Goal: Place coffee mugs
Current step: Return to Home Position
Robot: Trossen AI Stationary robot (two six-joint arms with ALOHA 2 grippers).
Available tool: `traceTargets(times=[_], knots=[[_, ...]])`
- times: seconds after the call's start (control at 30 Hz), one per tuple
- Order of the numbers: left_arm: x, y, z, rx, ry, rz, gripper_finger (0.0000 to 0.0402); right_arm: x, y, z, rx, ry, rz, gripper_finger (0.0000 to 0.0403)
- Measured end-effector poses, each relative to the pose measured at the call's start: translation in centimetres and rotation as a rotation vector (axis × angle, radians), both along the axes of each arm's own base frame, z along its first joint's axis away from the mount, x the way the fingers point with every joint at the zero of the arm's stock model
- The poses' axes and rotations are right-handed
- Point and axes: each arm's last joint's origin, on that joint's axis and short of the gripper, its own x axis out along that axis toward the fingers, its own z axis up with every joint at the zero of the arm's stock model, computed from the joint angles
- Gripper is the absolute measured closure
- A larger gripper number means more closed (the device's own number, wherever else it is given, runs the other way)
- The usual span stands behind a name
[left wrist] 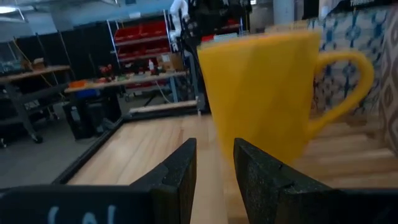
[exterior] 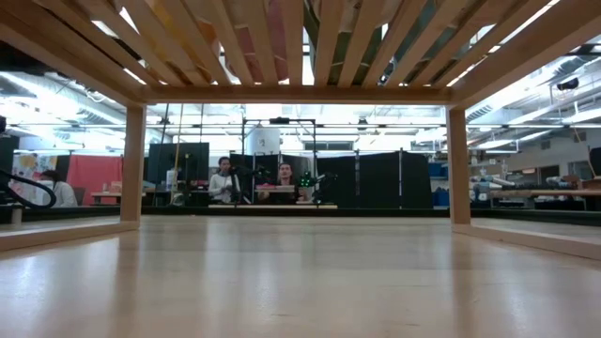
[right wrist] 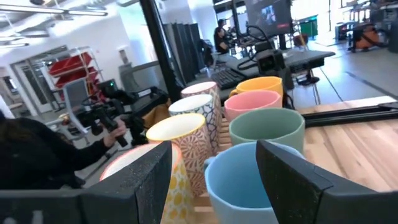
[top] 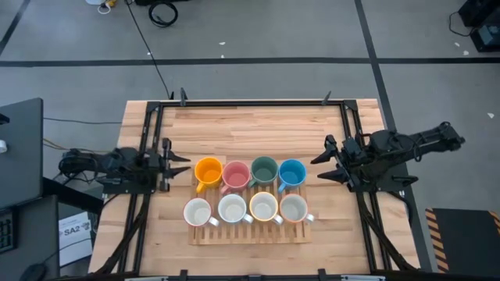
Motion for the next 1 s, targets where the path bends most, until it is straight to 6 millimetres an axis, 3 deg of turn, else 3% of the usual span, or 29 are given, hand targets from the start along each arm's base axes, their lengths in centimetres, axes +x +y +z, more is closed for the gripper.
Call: traceTargets(times=[0.4, 0.73, 1.0], knots=[[0.8, -0.1, -2.5, 0.000, -0.006, 0.001, 0.0288, 0.0, -1.2, -1.8, -0.021, -0.034, -0.043, 0.0164], [0.9, 0.5, -2.6, -0.001, -0.013, 0.057, 0.0288, 0.3, -2.2, -2.9, -0.030, -0.029, -0.050, 0.0164], [0.9, 0.7, -2.7, -0.007, -0.010, 0.058, 0.0288, -0.9, -2.8, -4.2, -0.047, -0.067, -0.092, 0.0164]])
